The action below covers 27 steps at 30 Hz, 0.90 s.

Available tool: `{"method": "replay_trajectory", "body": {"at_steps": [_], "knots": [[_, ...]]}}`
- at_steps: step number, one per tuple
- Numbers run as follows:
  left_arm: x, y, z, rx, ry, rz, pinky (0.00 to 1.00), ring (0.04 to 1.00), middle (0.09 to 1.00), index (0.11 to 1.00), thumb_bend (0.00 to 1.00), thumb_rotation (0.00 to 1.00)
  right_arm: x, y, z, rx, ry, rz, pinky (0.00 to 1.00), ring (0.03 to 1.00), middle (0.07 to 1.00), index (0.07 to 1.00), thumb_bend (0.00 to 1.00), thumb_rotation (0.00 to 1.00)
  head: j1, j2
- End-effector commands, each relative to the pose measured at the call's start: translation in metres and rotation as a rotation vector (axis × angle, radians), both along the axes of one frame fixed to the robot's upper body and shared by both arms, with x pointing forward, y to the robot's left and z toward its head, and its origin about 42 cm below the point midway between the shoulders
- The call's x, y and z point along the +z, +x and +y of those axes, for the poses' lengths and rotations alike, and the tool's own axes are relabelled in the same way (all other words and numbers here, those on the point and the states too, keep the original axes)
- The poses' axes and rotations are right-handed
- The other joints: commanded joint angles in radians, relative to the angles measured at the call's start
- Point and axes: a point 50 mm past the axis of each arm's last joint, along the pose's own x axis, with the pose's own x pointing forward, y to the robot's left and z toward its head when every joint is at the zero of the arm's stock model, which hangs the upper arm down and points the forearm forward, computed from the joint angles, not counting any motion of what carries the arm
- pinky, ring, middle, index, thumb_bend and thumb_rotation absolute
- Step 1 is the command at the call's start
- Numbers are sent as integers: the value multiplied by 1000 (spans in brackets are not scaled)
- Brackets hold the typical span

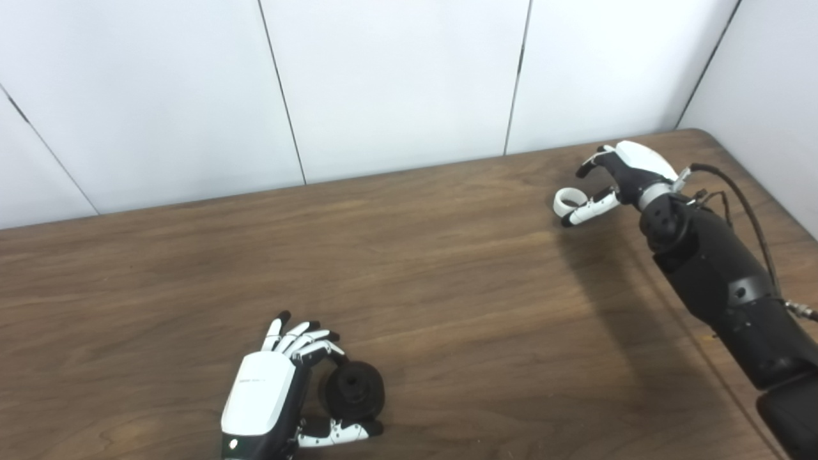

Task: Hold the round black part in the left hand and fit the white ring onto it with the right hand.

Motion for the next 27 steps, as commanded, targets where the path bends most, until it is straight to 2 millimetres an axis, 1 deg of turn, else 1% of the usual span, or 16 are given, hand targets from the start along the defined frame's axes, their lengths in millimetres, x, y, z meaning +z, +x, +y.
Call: {"method": "replay_trajectory", "body": {"at_steps": [1, 8, 21, 27], "knots": [[1, -1, 1, -1, -1, -20, 1000, 860, 755, 484, 523, 49, 32, 13, 0, 5, -29, -83, 1000, 1000, 968, 724, 884, 309, 2, 2], [2, -1, 1, 4, 4, -19, 1000, 863, 758, 484, 523, 50, 27, 13, 1, 12, -20, -84, 1000, 1000, 963, 700, 884, 298, 2, 2], [4, -2, 2, 2, 9, -21, 1000, 865, 759, 484, 523, 50, 22, 5, -5, -5, -8, -61, 1000, 1000, 956, 683, 858, 290, 3, 11], [5, -2, 1, 1, 12, -21, 1000, 865, 760, 484, 523, 50, 21, 4, -4, -4, -8, -60, 1000, 1000, 952, 669, 851, 284, 5, 14]]}}
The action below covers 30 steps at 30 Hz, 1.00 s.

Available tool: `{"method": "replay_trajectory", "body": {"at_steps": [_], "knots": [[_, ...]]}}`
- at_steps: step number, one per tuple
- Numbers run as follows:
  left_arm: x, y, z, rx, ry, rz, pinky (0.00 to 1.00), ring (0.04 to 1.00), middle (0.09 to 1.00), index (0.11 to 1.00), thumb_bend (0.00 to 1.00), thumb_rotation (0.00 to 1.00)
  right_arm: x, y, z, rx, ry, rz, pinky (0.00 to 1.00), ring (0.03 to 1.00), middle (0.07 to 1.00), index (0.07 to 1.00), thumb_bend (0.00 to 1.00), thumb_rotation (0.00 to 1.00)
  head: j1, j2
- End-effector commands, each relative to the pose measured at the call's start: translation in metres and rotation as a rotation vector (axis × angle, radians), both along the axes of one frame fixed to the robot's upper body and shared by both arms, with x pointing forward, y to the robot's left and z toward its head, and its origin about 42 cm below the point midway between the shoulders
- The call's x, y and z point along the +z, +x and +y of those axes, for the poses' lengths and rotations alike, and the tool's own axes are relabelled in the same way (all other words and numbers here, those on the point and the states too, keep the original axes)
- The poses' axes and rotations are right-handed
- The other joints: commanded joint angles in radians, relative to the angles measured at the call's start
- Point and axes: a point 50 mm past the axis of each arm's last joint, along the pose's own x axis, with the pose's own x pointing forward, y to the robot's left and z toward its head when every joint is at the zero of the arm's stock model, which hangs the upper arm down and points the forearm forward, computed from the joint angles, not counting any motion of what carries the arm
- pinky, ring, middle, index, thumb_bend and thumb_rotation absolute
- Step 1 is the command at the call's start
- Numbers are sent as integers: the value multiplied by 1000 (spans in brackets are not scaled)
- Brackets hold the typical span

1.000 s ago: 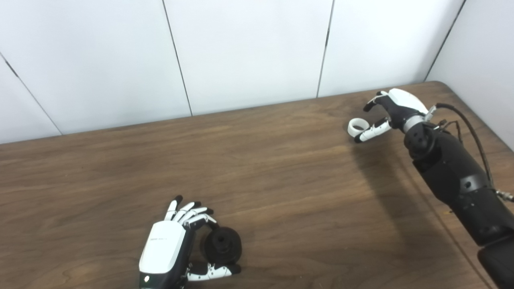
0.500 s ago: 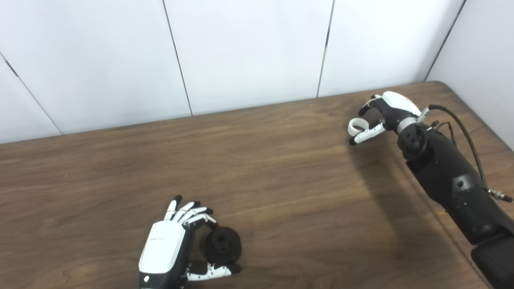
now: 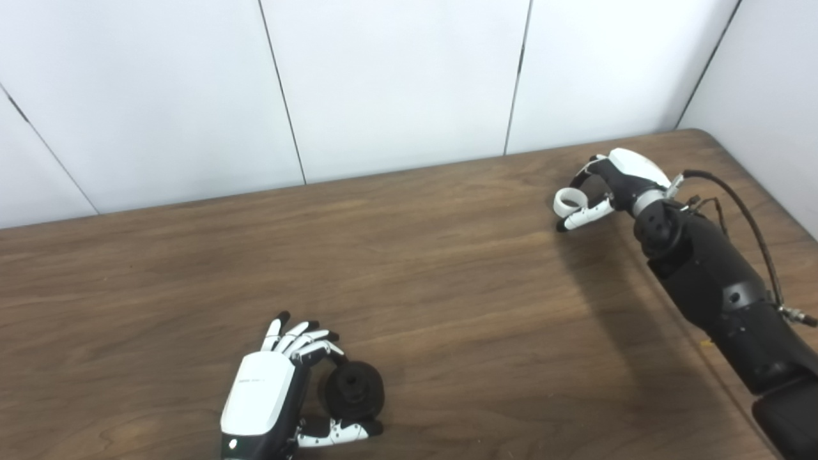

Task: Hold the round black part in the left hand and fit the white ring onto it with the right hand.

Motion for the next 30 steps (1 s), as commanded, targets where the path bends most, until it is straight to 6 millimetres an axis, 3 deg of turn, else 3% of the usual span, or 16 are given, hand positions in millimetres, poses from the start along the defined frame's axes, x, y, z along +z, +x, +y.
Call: {"method": "replay_trajectory", "body": {"at_steps": [1, 10, 11, 12, 14, 30], "knots": [[4, -2, 1, 0, 8, -26, 1000, 865, 760, 484, 523, 50, 30, 8, -6, -1, -25, -77, 1000, 1000, 951, 668, 850, 283, 0, 0], [4, -2, 1, 3, 9, -31, 1000, 865, 758, 484, 523, 51, 27, 9, -5, 6, -8, -97, 1000, 1000, 931, 606, 816, 225, 3, 3], [5, -2, 1, 3, 9, -31, 1000, 865, 757, 484, 523, 51, 26, 9, -5, 9, 0, -106, 1000, 1000, 925, 550, 674, 187, 3, 3], [5, -2, 1, 2, 9, -33, 1000, 866, 758, 484, 523, 50, 25, 9, -6, 14, 8, -118, 1000, 1000, 911, 520, 601, 163, 6, 7], [5, -2, 0, 1, 9, -35, 1000, 862, 756, 484, 523, 50, 23, 8, -7, 21, 17, -135, 1000, 1000, 881, 493, 539, 138, 6, 7], [5, -2, -2, -1, 6, -32, 1000, 864, 759, 484, 523, 50, 22, 2, -12, 32, 40, -177, 1000, 984, 847, 486, 521, 129, 18, 13]]}}
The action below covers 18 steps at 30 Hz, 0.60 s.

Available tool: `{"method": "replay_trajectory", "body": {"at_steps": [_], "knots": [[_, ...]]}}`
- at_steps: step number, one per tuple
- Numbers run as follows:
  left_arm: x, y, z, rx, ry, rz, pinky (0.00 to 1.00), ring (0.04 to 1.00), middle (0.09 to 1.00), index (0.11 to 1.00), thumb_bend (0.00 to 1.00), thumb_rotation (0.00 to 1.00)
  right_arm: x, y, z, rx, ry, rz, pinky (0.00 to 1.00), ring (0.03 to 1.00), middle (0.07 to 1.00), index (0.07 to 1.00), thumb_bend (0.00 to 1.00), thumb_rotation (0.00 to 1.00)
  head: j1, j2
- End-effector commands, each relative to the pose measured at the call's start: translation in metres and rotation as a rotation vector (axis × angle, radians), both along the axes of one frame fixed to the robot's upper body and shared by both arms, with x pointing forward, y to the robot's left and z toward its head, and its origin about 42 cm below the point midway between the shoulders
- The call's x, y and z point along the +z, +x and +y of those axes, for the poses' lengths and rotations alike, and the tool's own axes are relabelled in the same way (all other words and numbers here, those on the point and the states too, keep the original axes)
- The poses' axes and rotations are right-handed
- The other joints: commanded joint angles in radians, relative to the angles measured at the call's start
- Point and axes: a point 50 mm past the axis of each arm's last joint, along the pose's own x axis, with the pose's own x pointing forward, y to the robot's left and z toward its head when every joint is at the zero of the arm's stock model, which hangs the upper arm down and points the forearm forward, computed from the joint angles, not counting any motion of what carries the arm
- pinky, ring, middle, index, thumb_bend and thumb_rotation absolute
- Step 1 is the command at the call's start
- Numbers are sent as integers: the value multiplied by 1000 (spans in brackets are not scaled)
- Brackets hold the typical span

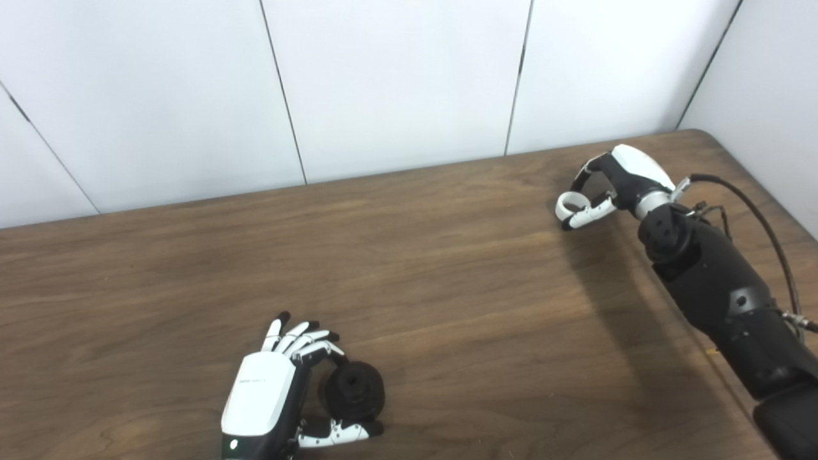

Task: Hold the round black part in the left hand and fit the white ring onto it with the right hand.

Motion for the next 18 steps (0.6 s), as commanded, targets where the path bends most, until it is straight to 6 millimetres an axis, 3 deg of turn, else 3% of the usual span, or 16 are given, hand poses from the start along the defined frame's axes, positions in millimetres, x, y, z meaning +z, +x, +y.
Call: {"method": "replay_trajectory", "body": {"at_steps": [1, 8, 15, 18], "knots": [[5, -2, -2, -1, 4, -31, 1000, 865, 759, 484, 523, 50, 26, 3, -5, 12, -20, -95, 1000, 983, 846, 486, 521, 129, 6, 3], [5, -2, -5, -6, 8, -33, 1000, 861, 756, 484, 523, 51, 45, -7, 13, 88, -21, -142, 949, 983, 844, 486, 523, 132, 31, 10], [6, -2, -10, -8, 16, -26, 1000, 872, 763, 484, 523, 51, 71, -29, 58, 224, -16, -151, 938, 999, 856, 486, 523, 134, 64, 18], [5, -2, -13, -10, 16, -29, 1000, 866, 761, 484, 524, 52, 78, -42, 78, 296, -17, -151, 995, 1000, 856, 486, 523, 134, 82, 24]]}}
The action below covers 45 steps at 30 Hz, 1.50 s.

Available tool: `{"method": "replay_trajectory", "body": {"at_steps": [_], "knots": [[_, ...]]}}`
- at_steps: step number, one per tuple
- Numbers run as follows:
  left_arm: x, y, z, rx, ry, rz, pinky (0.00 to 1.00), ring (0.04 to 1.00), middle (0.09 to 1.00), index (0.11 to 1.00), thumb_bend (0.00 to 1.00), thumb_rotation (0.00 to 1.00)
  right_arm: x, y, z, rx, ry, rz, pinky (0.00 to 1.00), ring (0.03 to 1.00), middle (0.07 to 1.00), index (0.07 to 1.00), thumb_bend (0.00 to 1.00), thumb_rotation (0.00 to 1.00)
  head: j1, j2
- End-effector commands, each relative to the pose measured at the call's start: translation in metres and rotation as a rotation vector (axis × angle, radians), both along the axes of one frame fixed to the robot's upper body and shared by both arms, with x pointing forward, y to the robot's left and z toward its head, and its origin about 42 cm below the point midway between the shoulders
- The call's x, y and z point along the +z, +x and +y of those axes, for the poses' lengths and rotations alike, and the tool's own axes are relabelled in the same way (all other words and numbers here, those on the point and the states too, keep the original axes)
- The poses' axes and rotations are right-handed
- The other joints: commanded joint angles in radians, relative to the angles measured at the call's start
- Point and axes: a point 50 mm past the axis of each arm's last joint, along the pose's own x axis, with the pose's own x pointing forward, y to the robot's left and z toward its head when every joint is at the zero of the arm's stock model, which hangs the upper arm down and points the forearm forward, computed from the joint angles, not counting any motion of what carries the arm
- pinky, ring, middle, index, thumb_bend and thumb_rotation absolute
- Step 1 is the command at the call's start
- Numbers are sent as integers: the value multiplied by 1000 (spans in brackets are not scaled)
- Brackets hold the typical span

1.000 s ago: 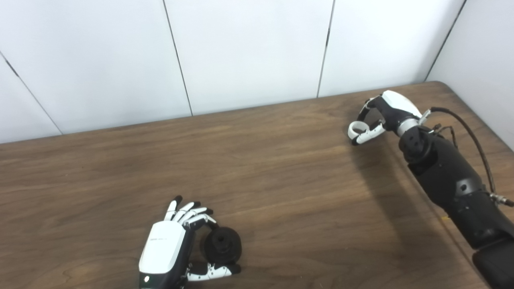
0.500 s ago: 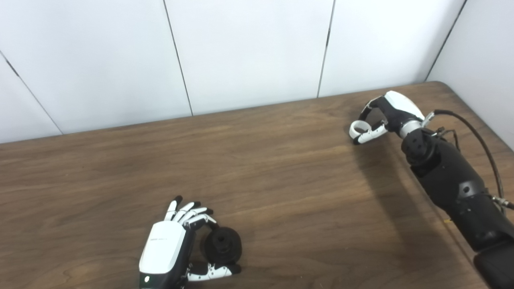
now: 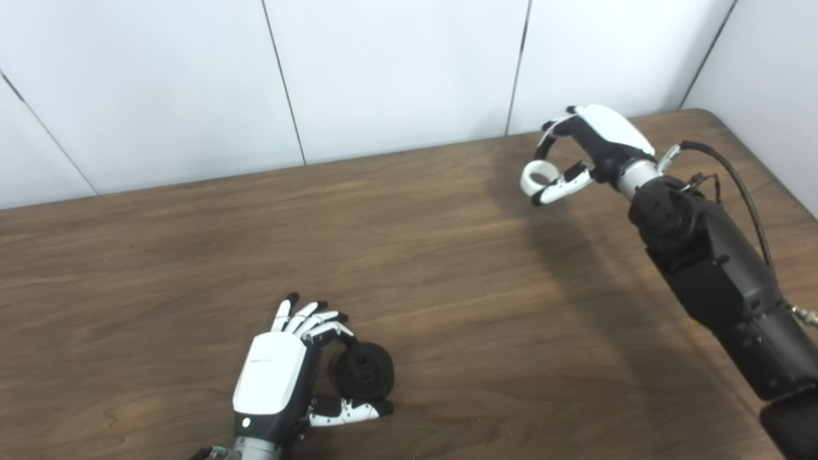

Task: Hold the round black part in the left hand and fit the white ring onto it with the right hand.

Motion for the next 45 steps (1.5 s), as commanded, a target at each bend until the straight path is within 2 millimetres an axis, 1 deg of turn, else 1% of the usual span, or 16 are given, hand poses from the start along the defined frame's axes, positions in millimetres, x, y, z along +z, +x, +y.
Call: {"method": "replay_trajectory", "body": {"at_steps": [1, 4, 8, 15, 20, 24, 30, 37, 45], "knots": [[5, -1, -3, -2, 8, -28, 1000, 866, 761, 484, 524, 52, 22, -5, 11, 42, -25, -53, 998, 1000, 855, 486, 523, 134, 19, 5], [6, 0, -7, 0, 5, -26, 1000, 865, 762, 484, 524, 52, 28, -18, 29, 120, -44, -51, 1000, 1000, 856, 486, 523, 135, 46, 10], [7, 0, -12, 4, 4, -16, 1000, 868, 766, 484, 524, 52, 30, -37, 52, 200, -17, -39, 1000, 998, 857, 485, 524, 134, 67, 16], [8, 0, -22, 8, 8, -9, 1000, 880, 772, 484, 524, 52, 26, -61, 87, 327, -20, -8, 1000, 1000, 875, 484, 524, 137, 107, 26], [9, 2, -28, 12, 11, -11, 1000, 879, 769, 483, 525, 53, 22, -78, 107, 403, 8, 6, 1000, 1000, 878, 484, 524, 138, 136, 35], [9, 3, -34, 15, 10, -9, 1000, 876, 768, 484, 524, 53, 20, -87, 116, 444, 12, 15, 1000, 1000, 878, 484, 524, 140, 172, 44], [9, 4, -41, 18, 15, -1, 1000, 885, 774, 484, 524, 54, 19, -96, 128, 504, 10, 25, 1000, 1000, 890, 484, 522, 142, 199, 52], [9, 6, -46, 20, 8, -1, 1000, 890, 776, 484, 524, 54, 18, -103, 138, 542, 20, 46, 1000, 1000, 899, 484, 522, 141, 216, 59], [9, 9, -49, 20, 9, -9, 1000, 885, 773, 483, 525, 54, 13, -107, 146, 570, 24, 71, 1000, 1000, 899, 484, 521, 139, 222, 68]]}}
